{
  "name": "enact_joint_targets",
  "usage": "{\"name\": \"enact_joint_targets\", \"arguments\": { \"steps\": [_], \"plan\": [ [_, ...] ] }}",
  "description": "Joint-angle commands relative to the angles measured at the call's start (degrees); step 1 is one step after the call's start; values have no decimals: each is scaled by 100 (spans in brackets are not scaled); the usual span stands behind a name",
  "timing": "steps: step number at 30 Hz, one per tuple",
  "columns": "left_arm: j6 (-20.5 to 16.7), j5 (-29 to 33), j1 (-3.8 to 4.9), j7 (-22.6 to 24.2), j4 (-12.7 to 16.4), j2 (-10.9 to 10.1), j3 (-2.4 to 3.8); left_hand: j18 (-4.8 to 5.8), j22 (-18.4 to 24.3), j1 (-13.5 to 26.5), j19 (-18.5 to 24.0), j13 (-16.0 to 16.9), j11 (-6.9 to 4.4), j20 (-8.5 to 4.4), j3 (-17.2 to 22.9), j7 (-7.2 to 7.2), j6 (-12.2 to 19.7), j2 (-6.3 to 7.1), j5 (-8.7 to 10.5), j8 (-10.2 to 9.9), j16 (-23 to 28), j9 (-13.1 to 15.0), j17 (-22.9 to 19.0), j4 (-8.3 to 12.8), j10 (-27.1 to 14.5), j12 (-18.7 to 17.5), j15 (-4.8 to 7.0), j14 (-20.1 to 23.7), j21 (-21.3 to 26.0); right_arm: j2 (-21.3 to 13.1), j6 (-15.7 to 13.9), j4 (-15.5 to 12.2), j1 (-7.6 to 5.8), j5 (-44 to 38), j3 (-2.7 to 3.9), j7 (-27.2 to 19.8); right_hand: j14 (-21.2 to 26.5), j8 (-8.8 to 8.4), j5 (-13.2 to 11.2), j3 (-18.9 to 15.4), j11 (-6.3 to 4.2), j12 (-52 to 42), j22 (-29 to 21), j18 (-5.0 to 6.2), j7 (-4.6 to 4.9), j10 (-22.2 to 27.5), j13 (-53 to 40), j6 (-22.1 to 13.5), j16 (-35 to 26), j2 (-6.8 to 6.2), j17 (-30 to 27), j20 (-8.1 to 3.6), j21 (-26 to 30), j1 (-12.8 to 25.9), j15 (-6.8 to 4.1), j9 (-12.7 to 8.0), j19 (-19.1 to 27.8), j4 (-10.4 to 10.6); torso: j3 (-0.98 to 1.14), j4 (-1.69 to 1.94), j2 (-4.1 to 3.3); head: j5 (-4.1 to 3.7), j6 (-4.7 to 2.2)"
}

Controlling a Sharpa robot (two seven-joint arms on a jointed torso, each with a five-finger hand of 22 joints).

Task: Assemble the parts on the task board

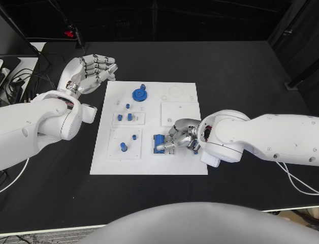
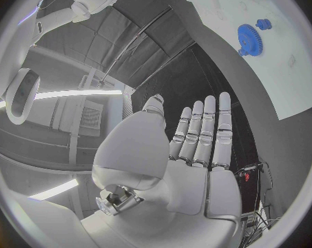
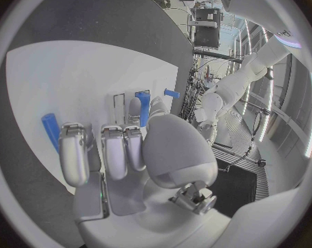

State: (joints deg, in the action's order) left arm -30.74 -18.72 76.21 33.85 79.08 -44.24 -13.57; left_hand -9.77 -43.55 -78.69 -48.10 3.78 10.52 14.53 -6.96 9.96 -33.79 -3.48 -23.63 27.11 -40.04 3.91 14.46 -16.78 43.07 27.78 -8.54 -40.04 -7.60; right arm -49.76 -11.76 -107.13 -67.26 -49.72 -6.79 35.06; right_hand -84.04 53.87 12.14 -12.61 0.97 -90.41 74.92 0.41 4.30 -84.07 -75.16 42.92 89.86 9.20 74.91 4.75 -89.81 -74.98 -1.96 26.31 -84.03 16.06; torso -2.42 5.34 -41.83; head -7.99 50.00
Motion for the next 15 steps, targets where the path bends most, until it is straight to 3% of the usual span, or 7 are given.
{"name": "enact_joint_targets", "arguments": {
  "steps": [1, 9, 15],
  "plan": [
    [32, 15, 8, 21, 5, 6, 5, -50, 10, 14, -31, -6, -5, 0, -35, 334, 27, -57, -27, 33, -25, -5, -7, 6, -31, 43, 2, 31, -39, 1, 31, -28, -3, -36, 2, -27, -596, -23, 34, -4, -36, 41, 1508, -41, -28, -593, -1484, -28, 14, -23, 1509, -49, -19, -74, -26, 15, -597, -5, -1, -2, 3, -6, 0],
    [40, 15, 7, 25, 10, -6, 5, -50, 10, 14, -31, -6, -5, 0, -35, 334, 27, -57, -27, 33, -25, -5, -7, 6, -31, 43, 2, 31, -39, -251, -351, -219, 11, -33, 2, -401, -596, -50, 199, -152, -24, 41, 1508, -41, -9, -593, -1484, -21, 14, -160, 1509, -52, -19, 3, -26, 48, -597, 51, -1, -10, 9, -5, 0],
    [40, 15, 7, 25, -5, -7, 5, -50, 10, 10, -31, -7, -5, 0, -36, 334, 28, -62, -31, 35, -28, -5, -9, 7, -32, 45, 2, 31, -40, -911, -834, -644, 9, -18, 3, -1032, -596, -129, 248, -241, 3, 41, 1508, -41, 27, -593, -1484, -105, 14, -203, 1509, -46, -19, 83, -12, 45, -597, 57, -13, 9, 14, -91, 0]
  ]
}}
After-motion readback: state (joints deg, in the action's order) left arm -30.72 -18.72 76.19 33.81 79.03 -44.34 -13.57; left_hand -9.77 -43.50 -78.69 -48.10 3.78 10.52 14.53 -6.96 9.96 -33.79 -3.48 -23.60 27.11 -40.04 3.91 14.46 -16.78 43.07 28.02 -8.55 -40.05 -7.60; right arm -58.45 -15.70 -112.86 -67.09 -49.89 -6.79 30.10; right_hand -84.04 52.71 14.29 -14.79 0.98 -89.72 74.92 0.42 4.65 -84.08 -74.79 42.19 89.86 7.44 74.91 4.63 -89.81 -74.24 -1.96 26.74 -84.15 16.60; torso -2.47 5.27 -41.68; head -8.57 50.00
